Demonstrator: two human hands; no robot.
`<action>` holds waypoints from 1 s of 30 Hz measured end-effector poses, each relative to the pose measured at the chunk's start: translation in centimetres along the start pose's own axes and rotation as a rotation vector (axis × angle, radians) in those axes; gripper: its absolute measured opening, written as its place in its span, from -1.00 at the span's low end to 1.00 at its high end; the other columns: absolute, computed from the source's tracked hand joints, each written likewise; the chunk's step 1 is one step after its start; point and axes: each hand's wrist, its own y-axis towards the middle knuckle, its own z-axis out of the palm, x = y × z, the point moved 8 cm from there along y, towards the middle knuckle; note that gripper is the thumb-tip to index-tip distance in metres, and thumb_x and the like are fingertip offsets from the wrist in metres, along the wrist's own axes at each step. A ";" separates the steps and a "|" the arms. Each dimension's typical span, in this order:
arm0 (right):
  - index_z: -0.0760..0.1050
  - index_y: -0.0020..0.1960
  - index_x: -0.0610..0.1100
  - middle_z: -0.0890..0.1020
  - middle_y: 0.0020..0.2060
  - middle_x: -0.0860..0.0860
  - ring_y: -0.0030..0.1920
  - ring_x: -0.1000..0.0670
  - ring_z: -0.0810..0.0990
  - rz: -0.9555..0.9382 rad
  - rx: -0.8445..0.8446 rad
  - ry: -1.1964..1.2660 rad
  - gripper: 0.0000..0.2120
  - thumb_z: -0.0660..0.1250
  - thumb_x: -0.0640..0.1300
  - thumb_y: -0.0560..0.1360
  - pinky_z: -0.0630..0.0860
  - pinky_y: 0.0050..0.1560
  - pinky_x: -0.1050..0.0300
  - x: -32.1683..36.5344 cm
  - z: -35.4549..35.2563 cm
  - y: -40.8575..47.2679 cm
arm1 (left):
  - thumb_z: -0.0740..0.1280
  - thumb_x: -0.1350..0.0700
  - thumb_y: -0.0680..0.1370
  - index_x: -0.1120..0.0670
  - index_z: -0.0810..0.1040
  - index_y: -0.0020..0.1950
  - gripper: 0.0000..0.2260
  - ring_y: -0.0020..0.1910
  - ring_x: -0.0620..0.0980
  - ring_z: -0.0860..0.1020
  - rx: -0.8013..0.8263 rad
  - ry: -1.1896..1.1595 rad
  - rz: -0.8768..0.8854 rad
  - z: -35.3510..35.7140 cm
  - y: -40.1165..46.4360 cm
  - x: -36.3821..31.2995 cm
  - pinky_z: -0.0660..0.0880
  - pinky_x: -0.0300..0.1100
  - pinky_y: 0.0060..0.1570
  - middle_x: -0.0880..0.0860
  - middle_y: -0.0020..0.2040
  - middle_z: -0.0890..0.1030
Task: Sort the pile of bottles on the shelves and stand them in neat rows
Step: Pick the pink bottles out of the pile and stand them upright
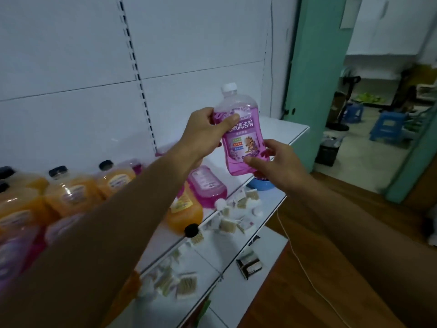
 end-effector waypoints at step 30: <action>0.43 0.31 -0.06 0.59 0.06 0.04 -0.06 -0.02 0.63 -0.049 0.133 -0.190 -0.48 0.50 -0.03 0.40 0.62 0.01 -0.09 -12.9 -4.8 34.4 | 0.39 -0.01 0.52 0.07 0.51 0.13 -0.75 -0.01 -0.01 0.60 -0.008 0.237 0.003 9.5 31.0 10.5 0.58 -0.07 0.02 0.01 0.02 0.61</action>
